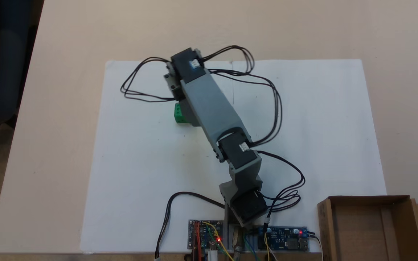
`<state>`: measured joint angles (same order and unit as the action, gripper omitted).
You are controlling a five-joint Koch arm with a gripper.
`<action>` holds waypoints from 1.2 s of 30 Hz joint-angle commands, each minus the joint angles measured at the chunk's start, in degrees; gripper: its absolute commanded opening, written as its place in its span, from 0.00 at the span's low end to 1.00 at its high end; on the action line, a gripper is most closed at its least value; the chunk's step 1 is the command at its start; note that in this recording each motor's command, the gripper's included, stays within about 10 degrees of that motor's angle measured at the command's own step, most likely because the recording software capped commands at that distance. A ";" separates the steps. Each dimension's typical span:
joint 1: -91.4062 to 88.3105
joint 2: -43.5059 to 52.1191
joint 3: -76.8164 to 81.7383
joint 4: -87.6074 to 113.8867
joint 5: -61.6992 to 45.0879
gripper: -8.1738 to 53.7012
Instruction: Grasp a green dice and put it in the bin.
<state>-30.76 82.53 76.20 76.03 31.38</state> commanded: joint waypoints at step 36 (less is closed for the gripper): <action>-5.80 -11.16 -2.29 -17.49 15.56 0.84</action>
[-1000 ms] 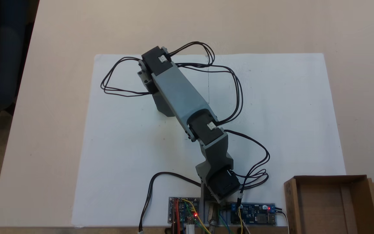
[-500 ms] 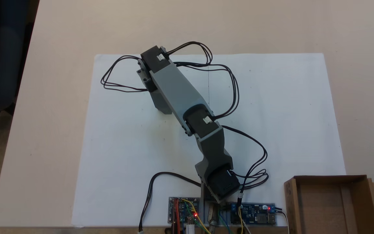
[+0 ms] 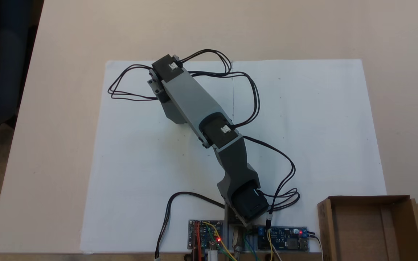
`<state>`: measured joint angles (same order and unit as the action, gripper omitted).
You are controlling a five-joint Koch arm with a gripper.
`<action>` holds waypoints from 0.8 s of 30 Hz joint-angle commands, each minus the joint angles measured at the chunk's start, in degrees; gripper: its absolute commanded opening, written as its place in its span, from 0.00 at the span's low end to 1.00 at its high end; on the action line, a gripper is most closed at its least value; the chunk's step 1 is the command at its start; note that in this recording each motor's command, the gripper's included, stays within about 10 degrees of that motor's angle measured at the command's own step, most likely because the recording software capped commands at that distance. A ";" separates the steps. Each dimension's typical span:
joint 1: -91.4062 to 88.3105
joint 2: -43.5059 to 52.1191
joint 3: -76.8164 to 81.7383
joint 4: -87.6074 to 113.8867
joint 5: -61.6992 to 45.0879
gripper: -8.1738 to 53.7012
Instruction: Grasp a green dice and put it in the bin.
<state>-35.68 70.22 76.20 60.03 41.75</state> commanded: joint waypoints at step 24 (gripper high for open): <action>0.62 -7.38 -2.20 -4.31 5.10 0.84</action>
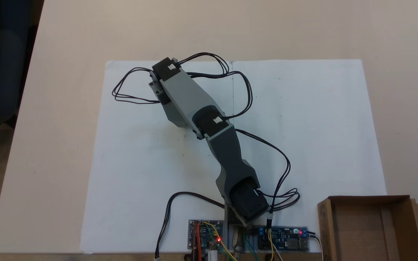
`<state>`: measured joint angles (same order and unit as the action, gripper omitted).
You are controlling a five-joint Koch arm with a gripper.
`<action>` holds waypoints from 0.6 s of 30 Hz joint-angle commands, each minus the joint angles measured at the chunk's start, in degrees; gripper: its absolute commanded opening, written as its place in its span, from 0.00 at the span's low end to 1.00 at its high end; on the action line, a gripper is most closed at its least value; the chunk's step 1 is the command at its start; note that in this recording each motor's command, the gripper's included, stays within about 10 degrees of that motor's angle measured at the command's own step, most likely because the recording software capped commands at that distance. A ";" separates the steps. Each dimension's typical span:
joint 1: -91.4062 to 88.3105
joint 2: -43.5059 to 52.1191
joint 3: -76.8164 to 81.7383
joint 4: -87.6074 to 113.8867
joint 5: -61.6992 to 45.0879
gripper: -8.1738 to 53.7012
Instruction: Grasp a green dice and put it in the bin.
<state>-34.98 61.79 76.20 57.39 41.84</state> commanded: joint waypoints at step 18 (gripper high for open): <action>-0.18 -1.58 -2.11 -3.25 5.01 0.82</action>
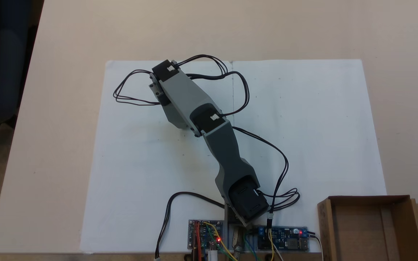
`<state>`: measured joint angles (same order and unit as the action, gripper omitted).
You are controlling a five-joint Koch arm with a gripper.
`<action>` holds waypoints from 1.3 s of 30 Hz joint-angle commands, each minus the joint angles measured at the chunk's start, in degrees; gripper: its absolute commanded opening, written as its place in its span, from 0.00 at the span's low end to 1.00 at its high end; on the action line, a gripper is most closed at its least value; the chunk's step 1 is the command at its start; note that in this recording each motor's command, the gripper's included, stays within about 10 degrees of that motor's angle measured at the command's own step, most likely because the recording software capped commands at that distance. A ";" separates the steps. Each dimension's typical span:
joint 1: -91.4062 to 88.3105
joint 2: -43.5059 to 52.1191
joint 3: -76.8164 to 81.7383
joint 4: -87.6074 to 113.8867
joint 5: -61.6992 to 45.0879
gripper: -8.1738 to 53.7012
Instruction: Grasp a green dice and put it in the bin.
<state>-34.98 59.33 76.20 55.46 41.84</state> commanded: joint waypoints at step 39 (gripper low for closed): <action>-0.35 -0.88 -1.23 -3.25 4.92 0.60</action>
<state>-35.42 57.39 76.03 53.53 41.84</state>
